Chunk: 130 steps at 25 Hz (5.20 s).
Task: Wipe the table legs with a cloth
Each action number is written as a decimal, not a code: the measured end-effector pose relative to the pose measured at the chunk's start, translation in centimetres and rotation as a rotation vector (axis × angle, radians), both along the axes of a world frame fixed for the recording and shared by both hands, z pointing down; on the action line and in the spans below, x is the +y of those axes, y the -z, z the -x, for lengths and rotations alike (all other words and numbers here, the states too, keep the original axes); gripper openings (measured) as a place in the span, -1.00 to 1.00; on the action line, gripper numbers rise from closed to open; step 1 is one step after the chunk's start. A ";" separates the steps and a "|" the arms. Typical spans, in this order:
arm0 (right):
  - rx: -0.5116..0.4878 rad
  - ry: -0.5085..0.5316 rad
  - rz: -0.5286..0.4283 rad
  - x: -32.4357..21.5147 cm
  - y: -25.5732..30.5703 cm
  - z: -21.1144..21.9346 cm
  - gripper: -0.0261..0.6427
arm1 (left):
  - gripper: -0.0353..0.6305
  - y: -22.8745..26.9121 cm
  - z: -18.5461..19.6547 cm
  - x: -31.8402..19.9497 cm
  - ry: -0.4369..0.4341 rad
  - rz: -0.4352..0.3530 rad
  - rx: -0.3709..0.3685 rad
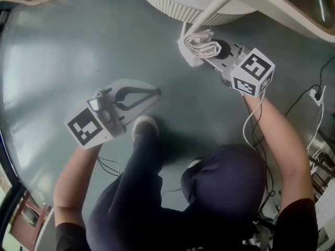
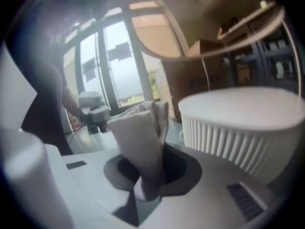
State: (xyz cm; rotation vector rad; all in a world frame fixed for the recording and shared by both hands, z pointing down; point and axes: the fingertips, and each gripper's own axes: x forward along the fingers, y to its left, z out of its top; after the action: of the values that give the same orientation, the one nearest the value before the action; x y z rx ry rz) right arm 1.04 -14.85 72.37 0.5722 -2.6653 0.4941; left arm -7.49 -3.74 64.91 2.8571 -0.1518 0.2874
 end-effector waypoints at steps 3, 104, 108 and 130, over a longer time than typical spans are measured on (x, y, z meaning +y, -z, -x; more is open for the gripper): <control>-0.111 -0.011 -0.222 -0.6 9.5 -0.6 -0.71 | -0.88 1.7 -0.4 -0.3 0.024 -0.022 0.038; -0.090 -0.036 -0.496 -2.1 15.6 -1.4 -0.71 | -0.88 1.8 2.2 1.9 0.091 0.010 0.022; -0.186 0.000 -0.645 -1.9 22.2 0.0 -0.71 | -0.88 1.9 0.4 1.3 0.060 -0.005 0.036; 0.159 0.062 -0.165 -1.2 -9.6 -0.4 -0.71 | -0.88 -2.0 2.2 2.3 0.047 0.070 -0.034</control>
State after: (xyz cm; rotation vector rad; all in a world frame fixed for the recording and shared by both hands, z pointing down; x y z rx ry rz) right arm 1.45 -16.02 81.93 0.5487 -2.5769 0.2027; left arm -9.73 -1.45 66.91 2.7763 -0.2116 0.3254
